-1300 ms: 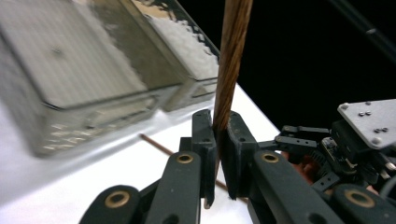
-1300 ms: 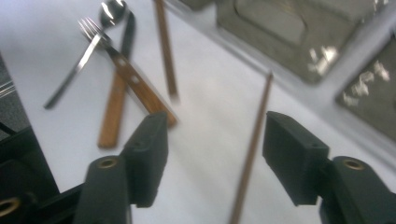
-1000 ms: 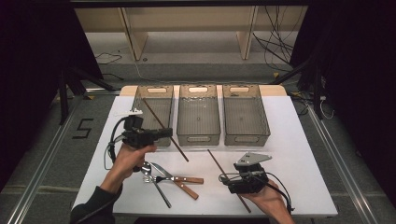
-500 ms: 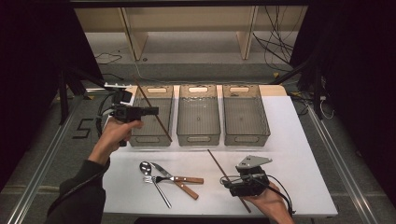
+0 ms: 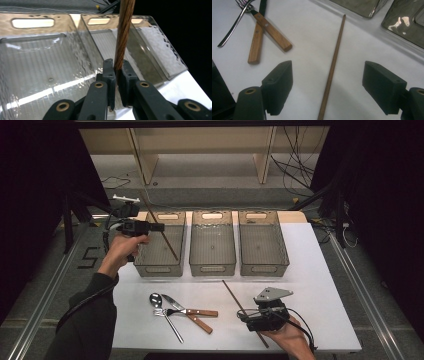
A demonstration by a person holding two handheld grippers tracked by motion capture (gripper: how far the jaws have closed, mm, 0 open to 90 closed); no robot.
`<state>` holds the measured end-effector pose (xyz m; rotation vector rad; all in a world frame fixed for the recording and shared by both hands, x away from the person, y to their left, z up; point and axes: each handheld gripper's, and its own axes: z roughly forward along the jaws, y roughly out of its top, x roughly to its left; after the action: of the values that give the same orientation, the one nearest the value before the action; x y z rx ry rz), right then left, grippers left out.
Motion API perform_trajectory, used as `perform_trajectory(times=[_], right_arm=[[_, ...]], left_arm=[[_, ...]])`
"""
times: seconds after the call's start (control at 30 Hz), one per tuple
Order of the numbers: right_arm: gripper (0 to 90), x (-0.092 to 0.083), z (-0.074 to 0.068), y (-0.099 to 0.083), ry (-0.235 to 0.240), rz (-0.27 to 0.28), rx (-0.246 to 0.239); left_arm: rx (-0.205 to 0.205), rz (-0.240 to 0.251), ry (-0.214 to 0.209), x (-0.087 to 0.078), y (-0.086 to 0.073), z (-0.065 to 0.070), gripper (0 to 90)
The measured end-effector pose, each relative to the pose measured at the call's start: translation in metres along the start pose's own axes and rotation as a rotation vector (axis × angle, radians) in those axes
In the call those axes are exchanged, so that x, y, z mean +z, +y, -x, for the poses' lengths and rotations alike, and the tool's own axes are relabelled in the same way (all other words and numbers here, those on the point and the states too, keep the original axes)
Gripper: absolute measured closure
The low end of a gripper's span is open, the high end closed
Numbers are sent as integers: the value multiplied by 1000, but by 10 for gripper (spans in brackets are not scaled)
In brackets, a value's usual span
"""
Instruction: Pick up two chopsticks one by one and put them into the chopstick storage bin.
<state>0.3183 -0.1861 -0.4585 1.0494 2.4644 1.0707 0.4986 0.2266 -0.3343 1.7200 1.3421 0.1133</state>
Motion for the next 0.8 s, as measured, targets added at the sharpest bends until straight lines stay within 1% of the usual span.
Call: perform_trajectory(times=[0.1, 0.27, 0.33, 0.57, 0.67, 0.8], right_arm=[[251, 1, 0, -1, 1, -5, 2], [251, 1, 0, -1, 3, -5, 10], [252, 2, 0, -2, 5, -11, 2], [256, 1, -1, -2, 4, -6, -4], [256, 1, -1, -2, 5, -7, -4], [256, 1, -1, -2, 5, -7, -5]], left_arm=[[2, -21, 34, 7, 4, -2, 841], [-23, -40, 49, 13, 6, -8, 841], [-27, -52, 55, 17, 5, -10, 841], [-44, -76, 63, 27, -5, -20, 841], [-57, -83, 56, 31, -8, -24, 841], [-64, -87, 46, 35, -13, -26, 840]])
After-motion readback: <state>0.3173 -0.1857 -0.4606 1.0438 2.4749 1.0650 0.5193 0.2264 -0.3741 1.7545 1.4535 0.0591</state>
